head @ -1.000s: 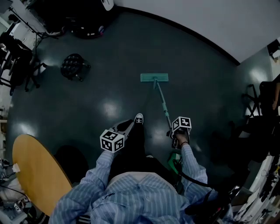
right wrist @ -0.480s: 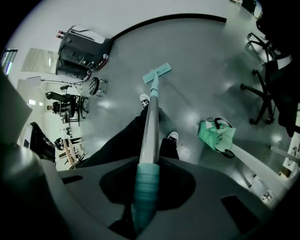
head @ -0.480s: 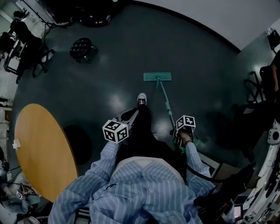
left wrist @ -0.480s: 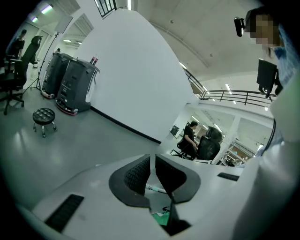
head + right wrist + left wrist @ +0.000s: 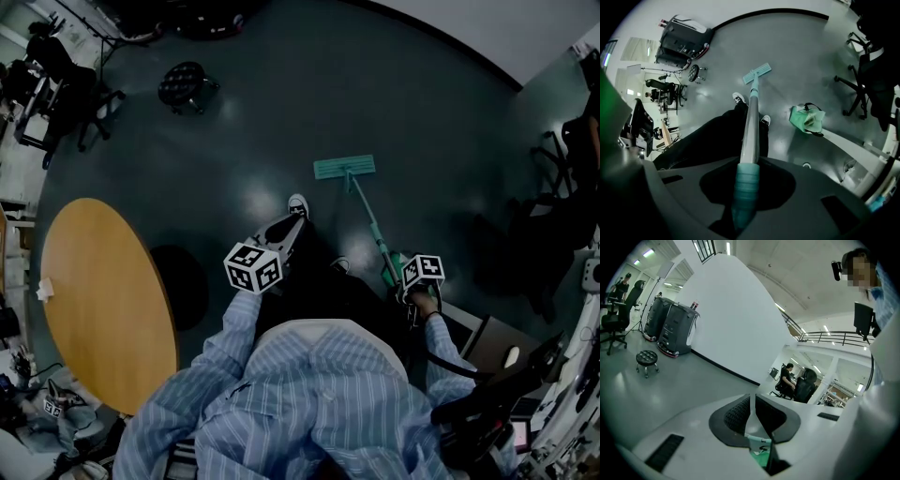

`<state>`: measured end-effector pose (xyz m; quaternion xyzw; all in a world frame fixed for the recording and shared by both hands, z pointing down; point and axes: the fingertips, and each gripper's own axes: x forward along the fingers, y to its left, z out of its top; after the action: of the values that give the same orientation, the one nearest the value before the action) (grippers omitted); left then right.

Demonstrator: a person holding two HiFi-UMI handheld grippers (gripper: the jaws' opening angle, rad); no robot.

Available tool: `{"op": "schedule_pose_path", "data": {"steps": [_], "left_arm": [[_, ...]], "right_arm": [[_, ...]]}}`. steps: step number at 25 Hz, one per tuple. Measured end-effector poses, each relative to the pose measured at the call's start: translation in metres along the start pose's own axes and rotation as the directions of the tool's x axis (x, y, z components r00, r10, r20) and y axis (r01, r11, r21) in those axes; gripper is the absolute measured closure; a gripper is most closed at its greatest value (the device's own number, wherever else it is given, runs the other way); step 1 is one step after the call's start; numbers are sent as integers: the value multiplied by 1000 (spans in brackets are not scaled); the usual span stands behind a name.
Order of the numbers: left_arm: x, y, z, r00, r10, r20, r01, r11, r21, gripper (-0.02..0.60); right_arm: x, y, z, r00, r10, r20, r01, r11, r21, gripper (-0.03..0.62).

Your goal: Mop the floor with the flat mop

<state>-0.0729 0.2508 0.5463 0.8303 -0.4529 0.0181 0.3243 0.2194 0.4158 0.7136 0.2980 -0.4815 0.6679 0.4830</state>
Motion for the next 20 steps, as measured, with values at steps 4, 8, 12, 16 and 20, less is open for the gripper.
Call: {"op": "schedule_pose_path", "data": {"steps": [4, 8, 12, 16, 20], "left_arm": [[-7, -4, -4, 1000, -12, 5, 12, 1000, 4, 546], [-8, -12, -8, 1000, -27, 5, 27, 999, 21, 546], [-7, -25, -8, 999, -50, -6, 50, 998, 47, 546], [-8, -34, -3, 998, -57, -14, 57, 996, 67, 546], [-2, -36, 3, 997, -68, -27, 70, 994, 87, 546]], "right_arm": [[-3, -4, -28, 1000, -8, -14, 8, 1000, 0, 523], [-1, -7, -44, 1000, -8, -25, 8, 1000, -4, 523], [7, -4, -59, 999, 22, -32, -22, 1000, 2, 523], [7, -5, -61, 998, 50, -46, -50, 999, -4, 522], [14, -7, -69, 998, 48, -39, -48, 999, -10, 523]]}}
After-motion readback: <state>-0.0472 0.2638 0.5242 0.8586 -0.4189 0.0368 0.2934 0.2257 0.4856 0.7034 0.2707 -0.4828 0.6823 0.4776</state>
